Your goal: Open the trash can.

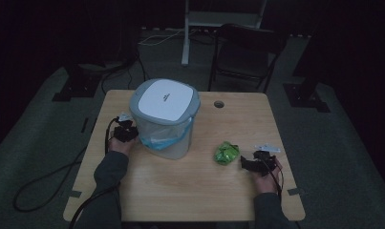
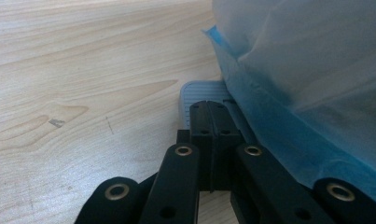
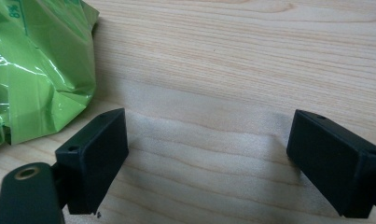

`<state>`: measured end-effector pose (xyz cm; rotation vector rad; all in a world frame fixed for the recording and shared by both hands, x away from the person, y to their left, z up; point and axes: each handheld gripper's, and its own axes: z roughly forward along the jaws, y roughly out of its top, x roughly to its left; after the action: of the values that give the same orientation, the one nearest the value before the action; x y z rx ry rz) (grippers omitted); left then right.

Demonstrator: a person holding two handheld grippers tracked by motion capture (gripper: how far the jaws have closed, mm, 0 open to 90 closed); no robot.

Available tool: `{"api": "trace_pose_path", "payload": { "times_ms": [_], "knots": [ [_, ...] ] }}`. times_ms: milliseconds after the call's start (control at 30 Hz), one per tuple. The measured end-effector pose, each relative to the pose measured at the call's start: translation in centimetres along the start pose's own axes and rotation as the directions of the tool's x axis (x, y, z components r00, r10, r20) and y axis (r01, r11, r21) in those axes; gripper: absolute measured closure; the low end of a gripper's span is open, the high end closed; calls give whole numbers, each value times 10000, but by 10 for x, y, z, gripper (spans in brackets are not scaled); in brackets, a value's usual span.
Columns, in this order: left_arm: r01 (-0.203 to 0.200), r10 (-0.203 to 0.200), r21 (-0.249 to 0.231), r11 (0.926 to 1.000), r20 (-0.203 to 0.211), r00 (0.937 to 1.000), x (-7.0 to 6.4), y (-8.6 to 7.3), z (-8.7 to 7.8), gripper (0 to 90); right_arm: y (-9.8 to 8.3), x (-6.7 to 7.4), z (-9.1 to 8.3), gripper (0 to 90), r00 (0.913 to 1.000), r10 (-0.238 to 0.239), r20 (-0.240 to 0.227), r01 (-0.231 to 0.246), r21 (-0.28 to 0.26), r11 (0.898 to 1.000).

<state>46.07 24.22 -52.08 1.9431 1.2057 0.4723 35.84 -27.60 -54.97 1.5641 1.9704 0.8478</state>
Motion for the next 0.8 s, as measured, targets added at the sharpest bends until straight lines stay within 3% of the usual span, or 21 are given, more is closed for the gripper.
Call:
{"api": "trace_pose_path", "payload": {
  "times_ms": [200, 800],
  "knots": [
    [-163, 165, 148, 9998, -148, 9998, -1, 0, 2, 900, 0, 0, 0, 114, 10000, -9, -6, 9, -8, 10000],
    [342, -343, -294, 9990, -26, 9994, 1, -10, 4, 900, 0, 0, 0, 114, 10000, -12, -12, 12, 0, 10000]
  ]
}}
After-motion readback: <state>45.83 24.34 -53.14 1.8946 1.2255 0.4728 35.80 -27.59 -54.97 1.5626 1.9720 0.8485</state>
